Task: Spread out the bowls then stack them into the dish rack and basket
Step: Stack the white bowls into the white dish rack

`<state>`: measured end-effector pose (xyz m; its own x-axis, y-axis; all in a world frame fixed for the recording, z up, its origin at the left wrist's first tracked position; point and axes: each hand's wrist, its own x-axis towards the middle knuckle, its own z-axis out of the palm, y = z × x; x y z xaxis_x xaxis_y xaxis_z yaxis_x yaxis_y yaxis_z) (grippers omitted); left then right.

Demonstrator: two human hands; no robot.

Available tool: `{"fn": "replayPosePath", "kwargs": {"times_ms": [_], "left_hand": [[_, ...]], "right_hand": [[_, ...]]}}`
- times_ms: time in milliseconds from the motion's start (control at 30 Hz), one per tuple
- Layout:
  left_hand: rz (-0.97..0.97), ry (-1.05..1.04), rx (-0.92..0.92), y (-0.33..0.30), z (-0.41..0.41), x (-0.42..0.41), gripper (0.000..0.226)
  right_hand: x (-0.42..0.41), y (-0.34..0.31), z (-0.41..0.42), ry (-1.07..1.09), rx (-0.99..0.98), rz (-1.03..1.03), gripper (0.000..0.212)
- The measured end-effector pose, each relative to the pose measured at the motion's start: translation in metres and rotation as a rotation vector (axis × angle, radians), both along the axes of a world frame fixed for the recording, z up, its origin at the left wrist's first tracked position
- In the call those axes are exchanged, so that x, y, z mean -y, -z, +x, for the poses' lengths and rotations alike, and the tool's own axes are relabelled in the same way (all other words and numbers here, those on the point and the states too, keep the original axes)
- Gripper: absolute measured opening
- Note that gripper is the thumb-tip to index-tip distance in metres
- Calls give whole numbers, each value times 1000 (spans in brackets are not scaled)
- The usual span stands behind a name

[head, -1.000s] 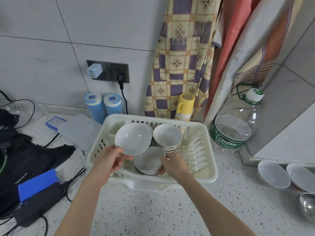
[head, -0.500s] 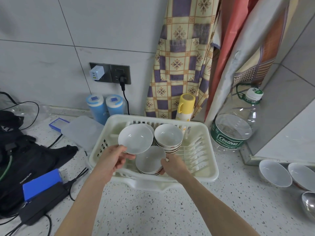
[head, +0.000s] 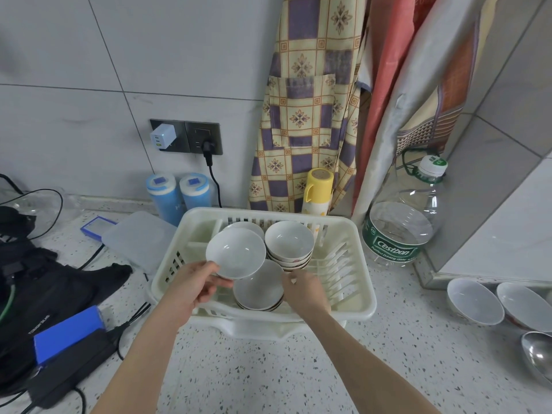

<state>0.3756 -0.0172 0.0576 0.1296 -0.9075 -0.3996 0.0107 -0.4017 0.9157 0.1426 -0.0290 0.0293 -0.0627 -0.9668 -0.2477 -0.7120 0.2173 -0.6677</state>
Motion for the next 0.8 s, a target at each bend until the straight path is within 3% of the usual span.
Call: {"fn": "replayPosePath", "kwargs": {"times_ms": [100, 167, 400, 667, 800], "left_hand": [[46, 41, 73, -3, -3, 2, 21], [81, 94, 124, -5, -5, 2, 21], [211, 299, 283, -15, -13, 8, 22], [238, 395, 378, -18, -23, 11, 19], [213, 357, 453, -10, -24, 12, 35]], "right_hand": [[-4, -7, -4, 92, 227, -155, 35], [-8, -11, -8, 0, 311, -156, 34], [-9, -11, -6, -193, 290, -75, 22], [-4, -12, -8, -80, 304, 7, 26], [-4, -10, -7, -73, 309, 32, 27]]}}
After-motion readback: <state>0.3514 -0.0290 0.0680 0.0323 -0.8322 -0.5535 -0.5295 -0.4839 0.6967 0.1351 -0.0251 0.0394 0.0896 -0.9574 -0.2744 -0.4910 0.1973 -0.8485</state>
